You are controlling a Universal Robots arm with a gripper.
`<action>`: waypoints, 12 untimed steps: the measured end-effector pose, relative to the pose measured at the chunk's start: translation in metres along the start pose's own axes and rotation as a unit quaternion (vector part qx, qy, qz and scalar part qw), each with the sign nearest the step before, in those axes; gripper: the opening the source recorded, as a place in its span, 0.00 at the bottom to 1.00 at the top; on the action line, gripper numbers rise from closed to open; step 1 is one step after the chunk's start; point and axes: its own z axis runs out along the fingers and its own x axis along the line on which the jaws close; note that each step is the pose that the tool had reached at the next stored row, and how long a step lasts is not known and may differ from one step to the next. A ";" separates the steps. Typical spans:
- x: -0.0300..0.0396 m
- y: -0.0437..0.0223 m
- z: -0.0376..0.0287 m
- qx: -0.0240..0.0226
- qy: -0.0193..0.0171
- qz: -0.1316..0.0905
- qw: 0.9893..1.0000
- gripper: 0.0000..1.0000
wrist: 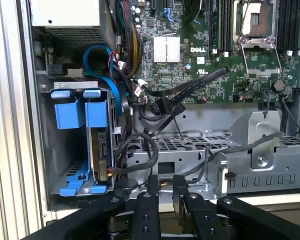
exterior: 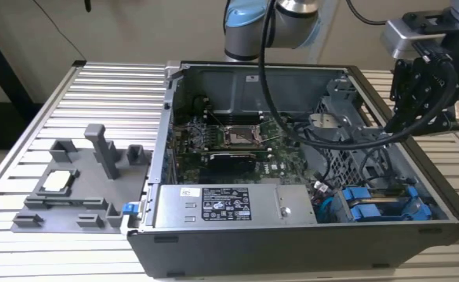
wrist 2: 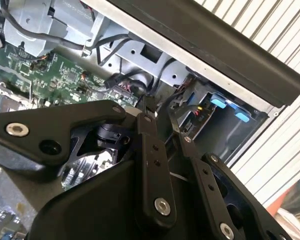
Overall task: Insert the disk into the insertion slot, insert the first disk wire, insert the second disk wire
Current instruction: 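Insert the first disk wire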
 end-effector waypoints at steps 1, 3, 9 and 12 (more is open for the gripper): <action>0.0000 0.0003 0.0000 0.000 0.000 0.000 1.000 0.27; 0.0000 0.0036 -0.0002 0.000 0.000 0.000 1.000 0.27; 0.0006 0.0206 -0.0011 0.000 0.000 -0.001 1.000 0.27; 0.0009 0.0294 -0.0015 0.000 0.000 -0.002 1.000 0.27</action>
